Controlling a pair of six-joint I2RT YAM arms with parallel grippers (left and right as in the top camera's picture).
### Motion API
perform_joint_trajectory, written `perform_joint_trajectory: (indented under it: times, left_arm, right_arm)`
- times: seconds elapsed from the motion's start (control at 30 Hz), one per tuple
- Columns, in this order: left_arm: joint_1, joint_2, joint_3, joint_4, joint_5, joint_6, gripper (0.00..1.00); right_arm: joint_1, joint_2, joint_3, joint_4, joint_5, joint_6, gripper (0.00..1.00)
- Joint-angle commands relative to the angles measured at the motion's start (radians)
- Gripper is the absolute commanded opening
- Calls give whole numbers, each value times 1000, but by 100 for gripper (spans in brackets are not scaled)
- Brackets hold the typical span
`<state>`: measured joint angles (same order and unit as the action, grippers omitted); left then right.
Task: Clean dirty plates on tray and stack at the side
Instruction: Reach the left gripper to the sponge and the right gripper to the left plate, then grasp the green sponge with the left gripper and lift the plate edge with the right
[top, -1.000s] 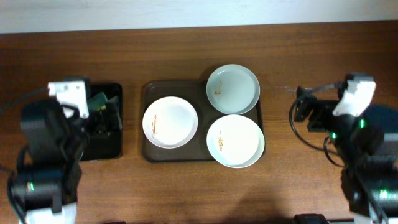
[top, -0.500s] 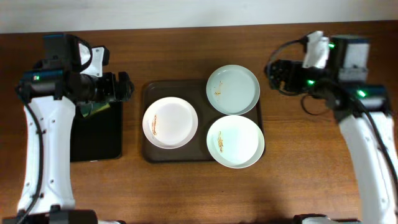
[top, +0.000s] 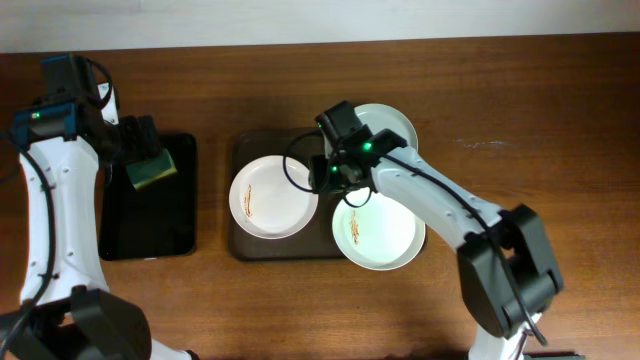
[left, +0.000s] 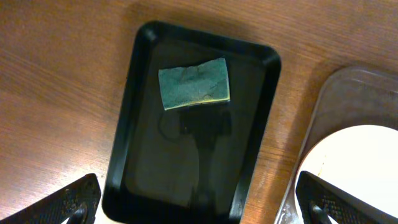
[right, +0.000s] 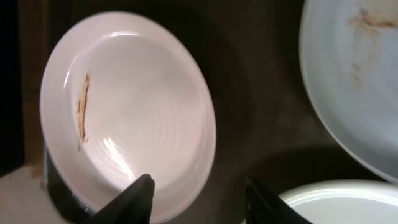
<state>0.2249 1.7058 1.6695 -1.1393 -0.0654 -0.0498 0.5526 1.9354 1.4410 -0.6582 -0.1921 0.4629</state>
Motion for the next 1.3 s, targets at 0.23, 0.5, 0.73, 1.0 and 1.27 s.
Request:
perform_joint_trajectory:
  times: [0.23, 0.5, 0.73, 1.0, 1.27]
  left_arm:
    - [5, 103, 18, 5, -11, -10, 99]
    - [5, 122, 18, 46, -11, -10, 98]
    - [5, 246, 17, 74, -35, -161, 71]
    - [5, 370, 17, 132, -67, -552, 51]
    - [5, 377, -51, 167, -85, -1105, 41]
  right_arm:
    - [36, 155, 10, 76, 21, 51, 34]
    - [62, 195, 10, 94, 17, 120, 6]
    - [62, 195, 10, 106, -6, 164, 4]
    - [62, 195, 10, 95, -1, 155, 4]
    - [62, 195, 10, 98, -2, 155, 4]
